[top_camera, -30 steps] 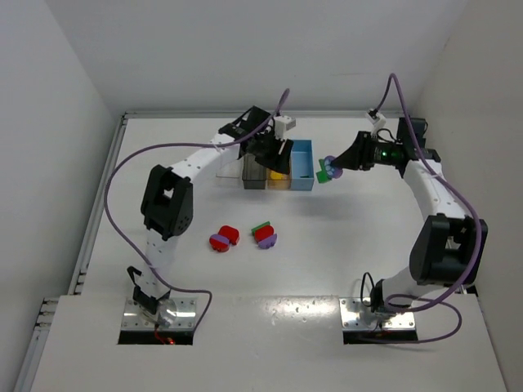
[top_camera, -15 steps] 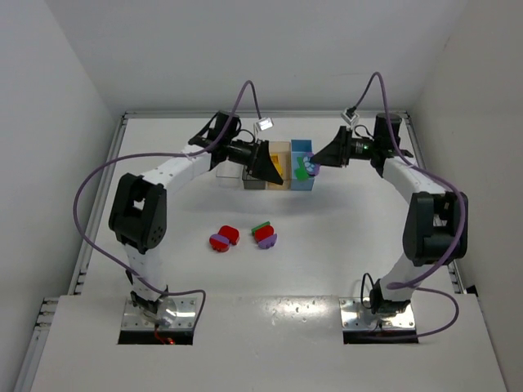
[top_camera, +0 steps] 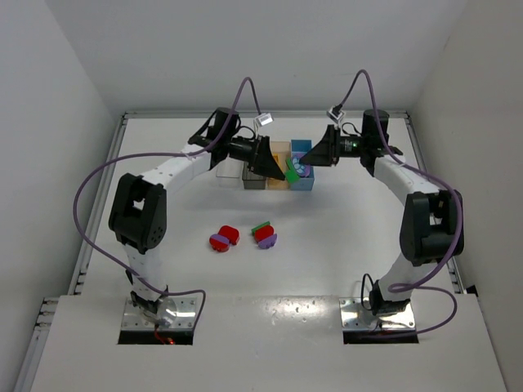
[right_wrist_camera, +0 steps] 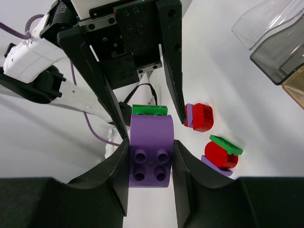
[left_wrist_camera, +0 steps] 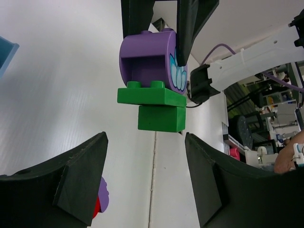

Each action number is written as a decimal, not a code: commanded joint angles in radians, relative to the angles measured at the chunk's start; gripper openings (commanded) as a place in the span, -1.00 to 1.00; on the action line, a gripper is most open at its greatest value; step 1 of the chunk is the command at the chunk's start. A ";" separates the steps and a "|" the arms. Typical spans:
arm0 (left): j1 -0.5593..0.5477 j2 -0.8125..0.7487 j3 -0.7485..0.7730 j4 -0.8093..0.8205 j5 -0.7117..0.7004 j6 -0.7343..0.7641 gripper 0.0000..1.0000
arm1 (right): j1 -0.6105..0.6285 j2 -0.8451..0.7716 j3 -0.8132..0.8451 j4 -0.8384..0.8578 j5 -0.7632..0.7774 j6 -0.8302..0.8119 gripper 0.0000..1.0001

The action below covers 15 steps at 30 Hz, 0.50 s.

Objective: Sort the legos into containers by color

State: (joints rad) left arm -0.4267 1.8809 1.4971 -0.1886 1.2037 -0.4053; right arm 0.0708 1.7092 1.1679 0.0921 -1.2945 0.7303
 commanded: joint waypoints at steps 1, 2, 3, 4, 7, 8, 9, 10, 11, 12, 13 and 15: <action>-0.007 -0.025 0.046 0.041 0.008 -0.003 0.44 | 0.015 -0.005 0.035 0.049 -0.031 0.011 -1.00; -0.007 -0.025 0.046 0.041 0.008 -0.003 0.44 | 0.015 -0.005 0.026 0.049 -0.031 0.011 -1.00; -0.007 -0.025 0.046 0.041 0.008 -0.003 0.44 | 0.015 -0.005 0.026 0.058 -0.031 0.011 -1.00; -0.007 -0.025 0.055 0.041 0.020 -0.003 0.44 | 0.015 -0.005 0.026 0.058 -0.031 0.011 -1.00; -0.017 -0.016 0.055 0.051 0.020 -0.003 0.44 | 0.024 -0.005 0.026 0.058 -0.031 0.011 -1.00; -0.017 -0.016 0.055 0.051 0.020 -0.003 0.44 | 0.024 -0.005 0.026 0.058 -0.031 0.011 -1.00; -0.017 -0.016 0.055 0.051 0.020 -0.003 0.44 | 0.035 -0.005 0.026 0.058 -0.031 0.011 -1.00; -0.017 -0.016 0.055 0.051 0.029 -0.003 0.44 | 0.035 -0.005 0.026 0.067 -0.022 0.011 -1.00; -0.017 -0.016 0.055 0.061 0.030 -0.003 0.44 | 0.035 -0.005 0.026 0.067 -0.022 0.011 -1.00; -0.017 -0.016 0.055 0.061 0.030 -0.003 0.41 | 0.035 -0.005 0.035 0.067 -0.022 0.011 -1.00; -0.017 -0.016 0.055 0.061 0.040 -0.012 0.41 | 0.035 0.004 0.035 0.067 -0.022 0.011 -1.00; -0.017 -0.016 0.055 0.071 0.051 -0.012 0.34 | 0.044 0.004 0.035 0.067 -0.013 0.011 -1.00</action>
State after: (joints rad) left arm -0.4358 1.8809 1.5154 -0.1680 1.2095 -0.4118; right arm 0.1043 1.7111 1.1679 0.1059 -1.2930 0.7345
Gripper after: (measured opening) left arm 0.678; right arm 0.352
